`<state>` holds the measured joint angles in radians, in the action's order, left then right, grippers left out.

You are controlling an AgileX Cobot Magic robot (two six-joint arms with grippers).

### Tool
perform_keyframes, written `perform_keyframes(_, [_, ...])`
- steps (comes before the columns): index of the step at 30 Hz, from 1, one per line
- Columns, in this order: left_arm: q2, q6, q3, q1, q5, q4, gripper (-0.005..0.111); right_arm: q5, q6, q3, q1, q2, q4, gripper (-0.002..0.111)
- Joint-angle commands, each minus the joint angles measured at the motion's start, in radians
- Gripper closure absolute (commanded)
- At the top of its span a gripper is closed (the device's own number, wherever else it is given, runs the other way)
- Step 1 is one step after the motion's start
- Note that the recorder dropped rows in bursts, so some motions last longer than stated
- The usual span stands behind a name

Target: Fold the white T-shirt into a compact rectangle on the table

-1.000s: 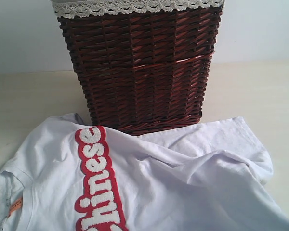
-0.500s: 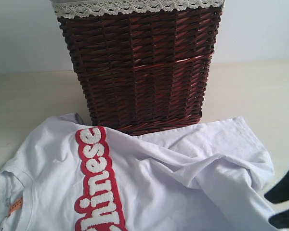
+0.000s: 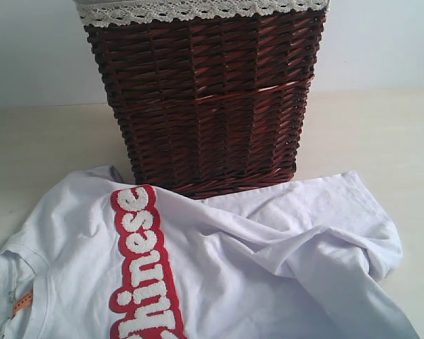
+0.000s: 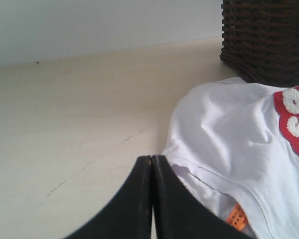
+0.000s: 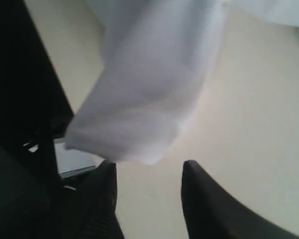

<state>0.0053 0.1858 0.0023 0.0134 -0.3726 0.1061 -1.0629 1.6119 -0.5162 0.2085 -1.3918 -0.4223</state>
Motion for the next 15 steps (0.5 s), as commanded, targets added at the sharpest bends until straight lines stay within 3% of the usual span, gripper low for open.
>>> perform_keyframes(1, [-0.005, 0.002, -0.002, -0.003, 0.010, 0.006, 0.107, -0.093, 0.104, 0.003, 0.007, -0.021, -0.013, 0.066])
perform_keyframes(6, [-0.005, 0.002, -0.002, -0.003, 0.010, 0.006, 0.107, 0.001, 0.113, 0.003, 0.007, -0.019, -0.039, 0.061])
perform_keyframes(12, [-0.005, 0.002, -0.002, -0.003, 0.010, 0.006, 0.107, 0.049, 0.113, 0.003, 0.007, -0.112, -0.128, 0.063])
perform_keyframes(14, [-0.005, 0.002, -0.002, -0.003, 0.010, 0.006, 0.107, 0.069, 0.143, 0.003, 0.007, -0.131, -0.169, 0.080])
perform_keyframes(15, [-0.005, 0.002, -0.002, -0.003, 0.010, 0.006, 0.107, 0.071, 0.166, 0.000, 0.007, -0.129, -0.169, 0.099])
